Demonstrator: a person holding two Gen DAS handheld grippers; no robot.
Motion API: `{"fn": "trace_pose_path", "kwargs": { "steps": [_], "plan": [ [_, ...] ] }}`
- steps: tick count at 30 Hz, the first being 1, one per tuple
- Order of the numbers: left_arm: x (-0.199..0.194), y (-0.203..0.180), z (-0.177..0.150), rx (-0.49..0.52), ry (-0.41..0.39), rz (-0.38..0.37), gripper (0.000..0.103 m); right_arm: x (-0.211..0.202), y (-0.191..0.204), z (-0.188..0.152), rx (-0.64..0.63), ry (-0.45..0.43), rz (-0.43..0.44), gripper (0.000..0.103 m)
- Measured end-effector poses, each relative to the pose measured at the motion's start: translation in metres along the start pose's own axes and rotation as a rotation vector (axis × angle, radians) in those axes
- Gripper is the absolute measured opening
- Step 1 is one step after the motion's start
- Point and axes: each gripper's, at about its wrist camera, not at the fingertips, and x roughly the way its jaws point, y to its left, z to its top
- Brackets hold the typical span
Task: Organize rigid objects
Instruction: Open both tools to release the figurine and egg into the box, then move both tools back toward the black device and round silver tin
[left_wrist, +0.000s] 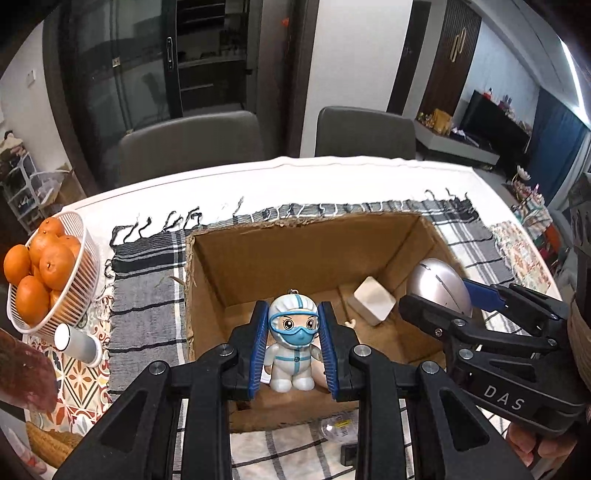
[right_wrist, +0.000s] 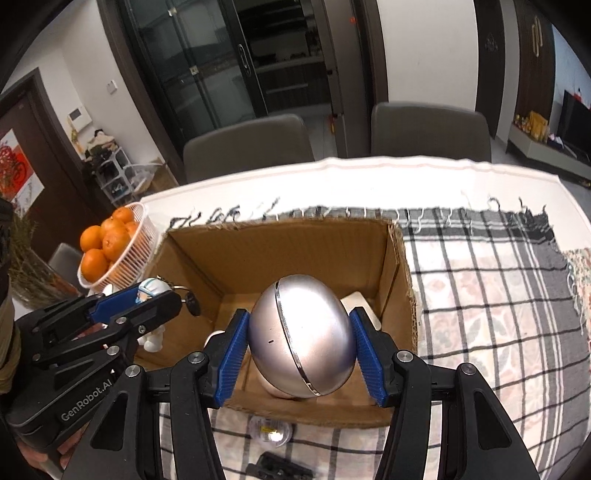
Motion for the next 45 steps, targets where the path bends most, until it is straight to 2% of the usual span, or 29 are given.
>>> {"fn": "trace_pose_path", "kwargs": {
  "steps": [6, 12, 24, 29, 36, 45],
  "plan": [
    [0.011, 0.001, -0.003, 0.002, 0.037, 0.015, 0.028, 0.019, -0.008, -0.005, 0.026, 0.055, 0.017, 0.056],
    [0.007, 0.002, -0.006, 0.001, 0.027, 0.024, 0.031, 0.02, -0.009, -0.006, 0.043, 0.061, 0.012, 0.06],
    [-0.032, 0.003, -0.028, 0.002, -0.068, 0.023, 0.032, -0.023, 0.007, -0.02, 0.019, -0.053, -0.042, 0.06],
    [-0.049, 0.002, -0.041, 0.011, -0.099, 0.029, 0.033, -0.039, 0.015, -0.032, 0.018, -0.075, -0.042, 0.06],
    [-0.063, -0.004, -0.063, 0.021, -0.104, 0.031, 0.034, -0.052, 0.017, -0.051, 0.027, -0.063, -0.016, 0.06],
    [-0.065, -0.018, -0.093, 0.035, -0.064, 0.008, 0.034, -0.058, 0.012, -0.083, 0.052, -0.022, -0.002, 0.061]
  ]
}}
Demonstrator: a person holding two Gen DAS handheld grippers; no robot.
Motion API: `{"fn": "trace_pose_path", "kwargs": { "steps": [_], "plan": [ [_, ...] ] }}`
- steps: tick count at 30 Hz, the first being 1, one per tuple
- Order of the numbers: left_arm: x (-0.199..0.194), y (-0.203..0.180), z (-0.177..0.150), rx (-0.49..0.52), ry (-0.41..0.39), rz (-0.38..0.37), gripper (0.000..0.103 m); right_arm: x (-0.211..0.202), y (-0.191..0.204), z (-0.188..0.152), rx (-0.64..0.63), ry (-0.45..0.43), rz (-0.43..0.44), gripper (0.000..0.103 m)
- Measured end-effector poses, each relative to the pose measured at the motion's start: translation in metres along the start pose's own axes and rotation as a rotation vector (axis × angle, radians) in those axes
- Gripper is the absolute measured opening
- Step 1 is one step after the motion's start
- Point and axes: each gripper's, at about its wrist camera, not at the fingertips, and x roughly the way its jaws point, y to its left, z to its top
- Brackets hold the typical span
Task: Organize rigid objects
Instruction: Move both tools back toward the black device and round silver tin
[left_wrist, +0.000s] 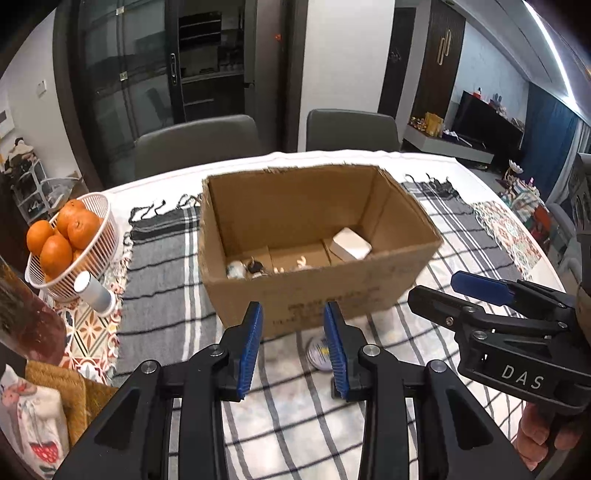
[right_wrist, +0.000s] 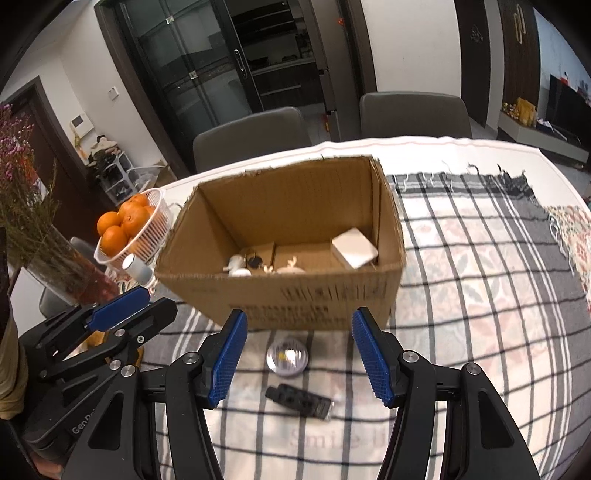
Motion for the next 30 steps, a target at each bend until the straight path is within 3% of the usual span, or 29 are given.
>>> {"fn": "trace_pose_path", "kwargs": {
  "steps": [12, 15, 30],
  "plan": [
    [0.007, -0.002, -0.042, 0.035, 0.042, -0.004, 0.034, 0.002, -0.001, -0.049, 0.03, 0.007, -0.04, 0.061],
    [0.013, 0.002, -0.05, 0.039, 0.058, -0.001, 0.034, 0.009, -0.001, -0.058, 0.049, 0.025, -0.04, 0.069],
    [0.045, 0.033, -0.076, 0.032, 0.125, 0.022, 0.047, 0.06, 0.003, -0.092, 0.105, 0.148, -0.071, 0.08]
  ]
}}
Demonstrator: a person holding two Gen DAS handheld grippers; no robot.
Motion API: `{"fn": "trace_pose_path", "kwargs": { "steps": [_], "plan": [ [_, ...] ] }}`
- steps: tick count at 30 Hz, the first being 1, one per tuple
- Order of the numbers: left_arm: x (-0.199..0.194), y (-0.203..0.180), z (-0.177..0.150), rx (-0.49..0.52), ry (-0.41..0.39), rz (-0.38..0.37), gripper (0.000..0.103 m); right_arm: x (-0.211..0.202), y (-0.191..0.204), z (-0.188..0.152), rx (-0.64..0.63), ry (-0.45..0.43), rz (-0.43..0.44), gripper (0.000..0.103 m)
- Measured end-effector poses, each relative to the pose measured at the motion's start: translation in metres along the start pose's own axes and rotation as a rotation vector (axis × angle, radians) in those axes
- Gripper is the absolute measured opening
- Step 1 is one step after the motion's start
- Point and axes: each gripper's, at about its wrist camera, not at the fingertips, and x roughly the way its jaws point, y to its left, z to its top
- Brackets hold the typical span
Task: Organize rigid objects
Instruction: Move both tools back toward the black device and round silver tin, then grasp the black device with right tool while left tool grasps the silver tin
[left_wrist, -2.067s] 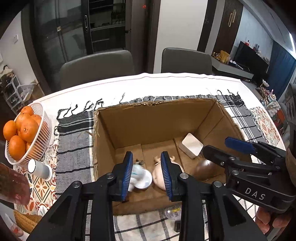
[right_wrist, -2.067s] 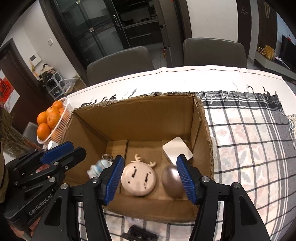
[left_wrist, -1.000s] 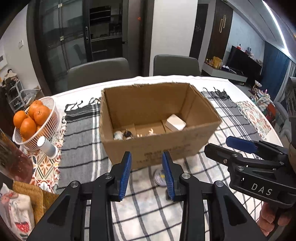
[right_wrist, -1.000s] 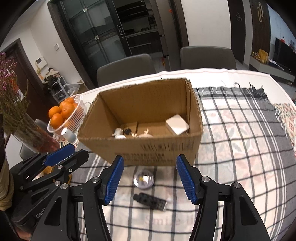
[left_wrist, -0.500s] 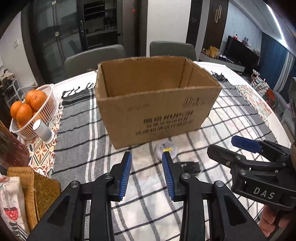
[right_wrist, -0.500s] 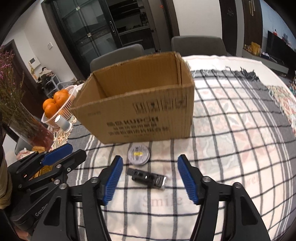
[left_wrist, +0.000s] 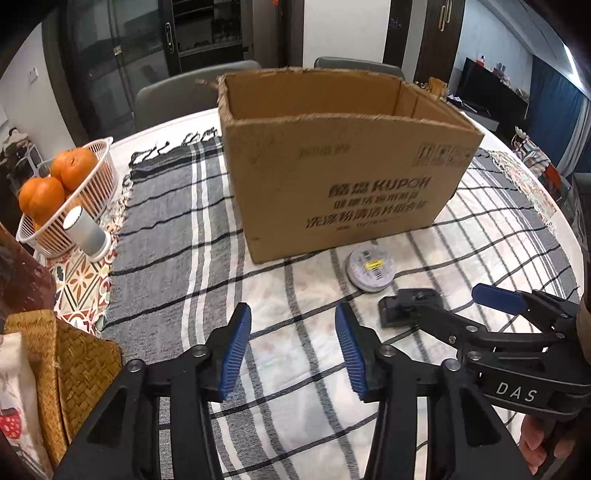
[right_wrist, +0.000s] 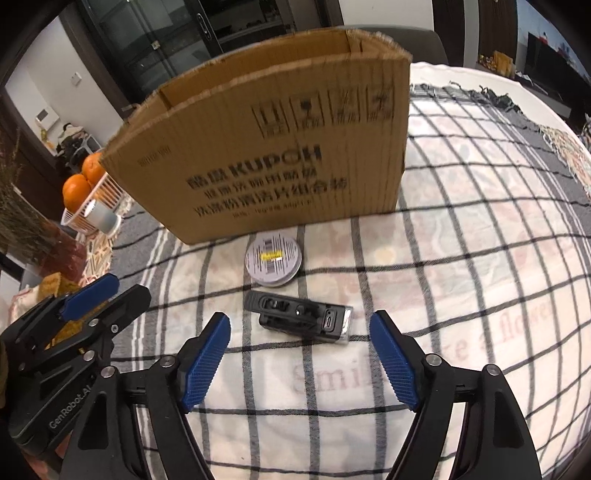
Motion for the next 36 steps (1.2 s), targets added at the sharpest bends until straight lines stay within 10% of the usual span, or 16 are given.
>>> {"fn": "trace_pose_path", "kwargs": {
  "steps": [36],
  "plan": [
    [0.05, -0.001, -0.014, -0.005, 0.082, -0.04, 0.05, 0.043, 0.0, -0.008, 0.021, 0.019, -0.069, 0.074]
  ]
}}
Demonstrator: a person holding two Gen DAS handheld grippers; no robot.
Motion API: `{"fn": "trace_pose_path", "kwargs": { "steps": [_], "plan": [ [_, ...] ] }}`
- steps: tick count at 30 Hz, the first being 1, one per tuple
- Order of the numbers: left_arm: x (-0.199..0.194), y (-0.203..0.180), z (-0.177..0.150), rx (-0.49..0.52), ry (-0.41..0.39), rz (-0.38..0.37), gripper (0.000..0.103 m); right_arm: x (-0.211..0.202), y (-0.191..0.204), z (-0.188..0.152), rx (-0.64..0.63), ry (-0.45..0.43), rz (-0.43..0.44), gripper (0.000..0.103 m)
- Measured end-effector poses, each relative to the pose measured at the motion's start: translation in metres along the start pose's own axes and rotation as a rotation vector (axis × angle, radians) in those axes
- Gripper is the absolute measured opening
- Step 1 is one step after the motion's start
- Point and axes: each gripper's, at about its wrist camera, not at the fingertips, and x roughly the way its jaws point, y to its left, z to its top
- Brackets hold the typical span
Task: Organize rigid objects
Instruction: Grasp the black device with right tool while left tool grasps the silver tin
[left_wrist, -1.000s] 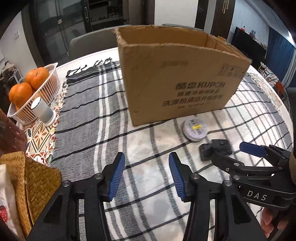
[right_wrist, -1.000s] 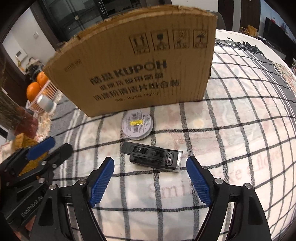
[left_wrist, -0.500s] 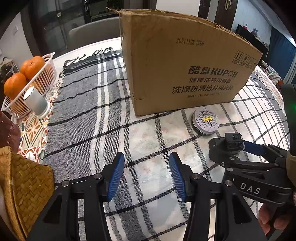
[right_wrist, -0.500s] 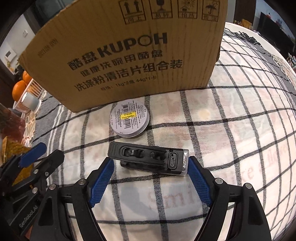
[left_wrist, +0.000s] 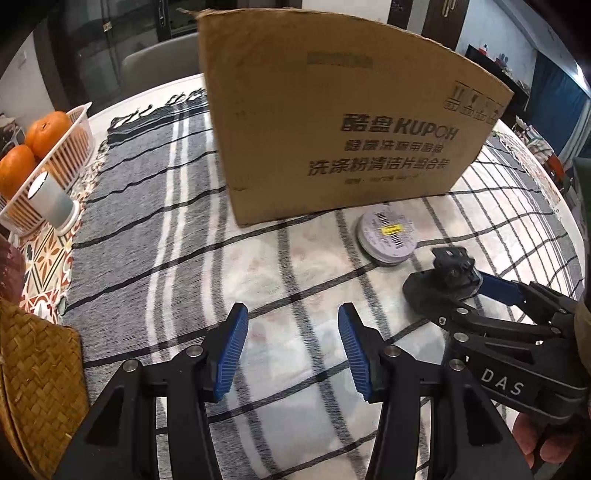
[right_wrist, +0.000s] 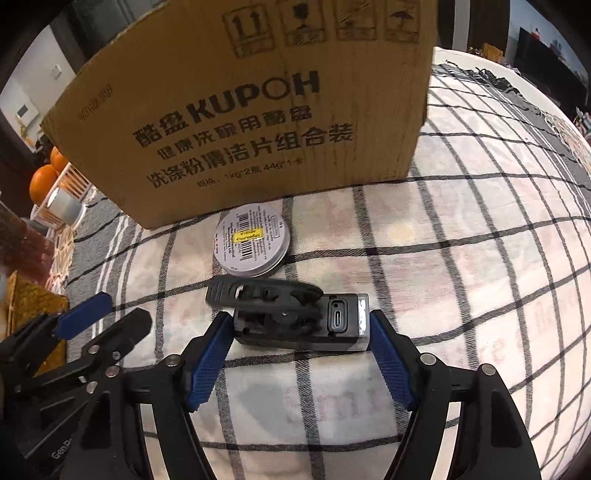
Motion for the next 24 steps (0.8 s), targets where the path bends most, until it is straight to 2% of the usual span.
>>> {"fn": "trace_pose_path", "kwargs": {
  "steps": [17, 24],
  "plan": [
    [0.019, -0.06, 0.024, 0.048, -0.024, -0.048, 0.05, -0.037, -0.046, 0.015, 0.0, -0.146, -0.035, 0.074],
    [0.034, -0.079, 0.039, 0.054, -0.028, -0.048, 0.05, -0.035, -0.065, 0.024, 0.009, -0.156, -0.041, 0.074]
  ]
}}
